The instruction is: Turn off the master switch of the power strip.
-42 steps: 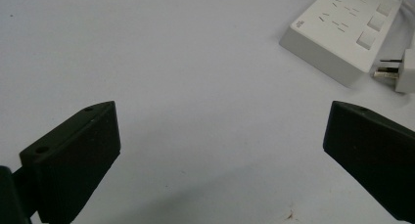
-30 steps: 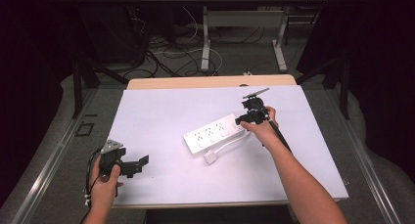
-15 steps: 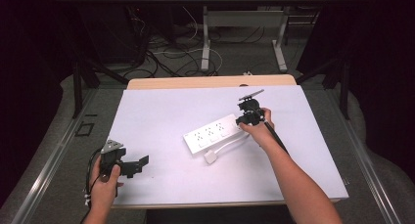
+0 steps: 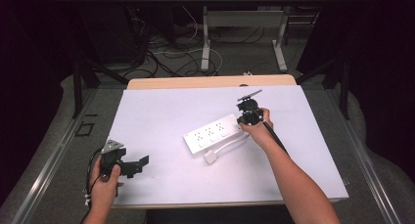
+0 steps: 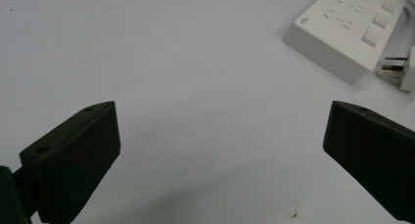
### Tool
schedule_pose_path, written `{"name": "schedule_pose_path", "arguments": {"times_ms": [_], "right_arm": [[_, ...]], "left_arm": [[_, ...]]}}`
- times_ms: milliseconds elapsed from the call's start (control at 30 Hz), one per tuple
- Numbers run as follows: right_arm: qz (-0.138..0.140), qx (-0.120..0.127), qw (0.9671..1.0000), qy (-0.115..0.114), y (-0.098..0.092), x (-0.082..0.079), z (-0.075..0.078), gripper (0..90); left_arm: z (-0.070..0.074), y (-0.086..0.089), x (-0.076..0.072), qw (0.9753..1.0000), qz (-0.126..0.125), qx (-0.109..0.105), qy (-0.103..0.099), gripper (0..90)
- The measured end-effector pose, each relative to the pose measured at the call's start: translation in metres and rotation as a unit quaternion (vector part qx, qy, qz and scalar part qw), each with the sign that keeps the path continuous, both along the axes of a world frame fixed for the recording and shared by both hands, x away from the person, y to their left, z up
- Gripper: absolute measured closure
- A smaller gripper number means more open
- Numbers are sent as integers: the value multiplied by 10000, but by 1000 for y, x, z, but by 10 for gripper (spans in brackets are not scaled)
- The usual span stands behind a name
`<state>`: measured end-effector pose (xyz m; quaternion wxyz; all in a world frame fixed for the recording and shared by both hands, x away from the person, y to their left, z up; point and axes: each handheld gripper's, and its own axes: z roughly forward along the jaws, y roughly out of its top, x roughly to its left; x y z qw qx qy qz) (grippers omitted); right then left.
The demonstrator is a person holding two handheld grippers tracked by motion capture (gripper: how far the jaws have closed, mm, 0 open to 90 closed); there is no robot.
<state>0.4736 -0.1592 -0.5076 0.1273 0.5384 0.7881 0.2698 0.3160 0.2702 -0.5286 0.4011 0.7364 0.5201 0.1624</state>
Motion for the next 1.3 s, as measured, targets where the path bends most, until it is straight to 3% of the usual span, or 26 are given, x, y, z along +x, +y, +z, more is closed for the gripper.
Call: {"name": "schedule_pose_path", "arguments": {"times_ms": [333, 533, 633, 733, 867, 1067, 1300], "right_arm": [[65, -110, 9999, 11, 5, 1, -6, 900], [85, -46, 9999, -32, 7, 1, -8, 900], [152, -214, 9996, -62, 8, 0, -10, 900], [106, -210, 9997, -69, 11, -1, -10, 900], [255, -320, 9991, -122, 9, 0, -10, 900], [195, -244, 9993, -191, 10, -1, -13, 900], [14, 36, 10000, 47, 6, 2, -8, 862]], "left_arm": [[0, 1, 0, 10000, -17, 17, -6, 5], [0, 1, 0, 10000, -4, 11, -6, 5], [0, 1, 0, 10000, -6, 9, -7, 5], [0, 0, 0, 10000, 28, -57, 14, 5], [0, 1, 0, 10000, -37, 39, 1, 5], [0, -1, -1, 10000, 26, -37, 22, 5], [0, 0, -1, 10000, 12, -15, 10, 5]]}}
